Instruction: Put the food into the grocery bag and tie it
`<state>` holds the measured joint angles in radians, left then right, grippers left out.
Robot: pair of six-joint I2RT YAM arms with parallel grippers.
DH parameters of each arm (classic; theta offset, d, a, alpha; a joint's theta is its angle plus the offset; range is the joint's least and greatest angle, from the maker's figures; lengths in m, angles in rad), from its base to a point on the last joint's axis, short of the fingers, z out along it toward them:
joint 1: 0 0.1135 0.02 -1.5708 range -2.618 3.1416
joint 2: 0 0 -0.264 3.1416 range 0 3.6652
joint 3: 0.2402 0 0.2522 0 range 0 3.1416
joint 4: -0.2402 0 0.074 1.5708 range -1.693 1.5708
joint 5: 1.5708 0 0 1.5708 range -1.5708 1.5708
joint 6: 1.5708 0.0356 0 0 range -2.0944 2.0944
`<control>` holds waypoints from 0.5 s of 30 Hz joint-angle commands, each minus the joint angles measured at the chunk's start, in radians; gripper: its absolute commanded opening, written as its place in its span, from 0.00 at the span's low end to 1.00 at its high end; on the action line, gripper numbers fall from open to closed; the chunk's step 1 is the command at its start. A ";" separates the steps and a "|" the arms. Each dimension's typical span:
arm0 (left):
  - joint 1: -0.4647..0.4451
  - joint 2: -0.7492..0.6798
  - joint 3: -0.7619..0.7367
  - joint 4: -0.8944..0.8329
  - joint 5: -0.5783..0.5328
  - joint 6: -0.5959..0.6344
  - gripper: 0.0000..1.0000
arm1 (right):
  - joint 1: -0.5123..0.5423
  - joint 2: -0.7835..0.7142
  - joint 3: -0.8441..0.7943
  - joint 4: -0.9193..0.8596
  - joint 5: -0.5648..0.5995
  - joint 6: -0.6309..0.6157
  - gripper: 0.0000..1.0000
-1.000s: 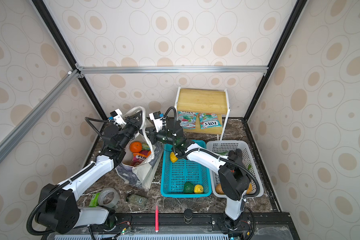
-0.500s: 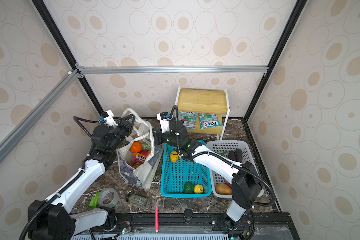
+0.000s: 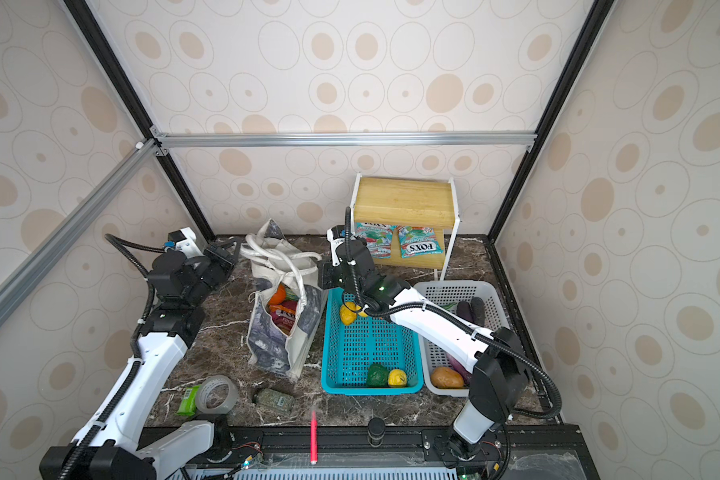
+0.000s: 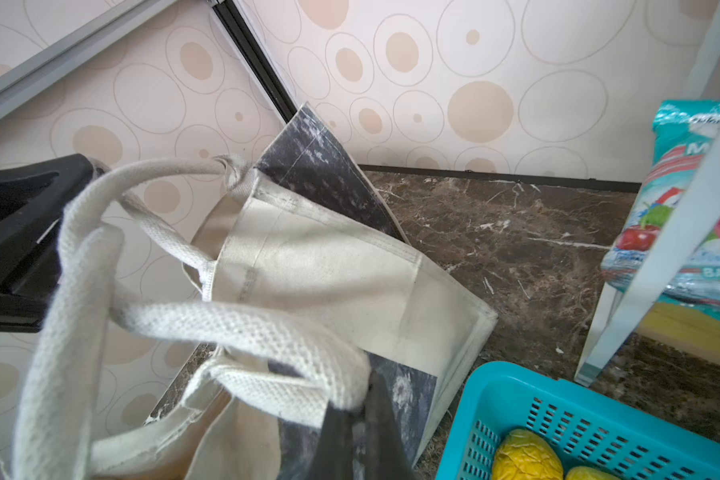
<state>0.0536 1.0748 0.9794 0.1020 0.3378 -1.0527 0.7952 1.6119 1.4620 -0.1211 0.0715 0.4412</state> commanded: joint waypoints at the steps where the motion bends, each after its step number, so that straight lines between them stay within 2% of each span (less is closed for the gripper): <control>1: 0.110 0.006 0.127 0.017 -0.034 0.065 0.00 | -0.015 -0.017 0.085 -0.106 0.172 -0.070 0.00; 5: 0.208 0.062 0.205 0.027 -0.050 0.052 0.00 | 0.022 0.008 0.160 -0.149 0.289 -0.182 0.00; 8: 0.237 0.091 0.247 0.024 -0.080 0.052 0.00 | 0.039 0.050 0.228 -0.200 0.365 -0.265 0.00; 13: 0.266 0.071 0.165 0.066 -0.161 0.042 0.00 | 0.028 0.141 0.311 -0.359 0.554 -0.271 0.00; 15: 0.279 0.061 0.113 0.091 -0.183 0.032 0.00 | 0.026 0.130 0.248 -0.318 0.547 -0.272 0.00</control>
<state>0.2710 1.1667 1.1202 0.0757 0.3199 -1.0325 0.8619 1.7584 1.7439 -0.3347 0.3908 0.2008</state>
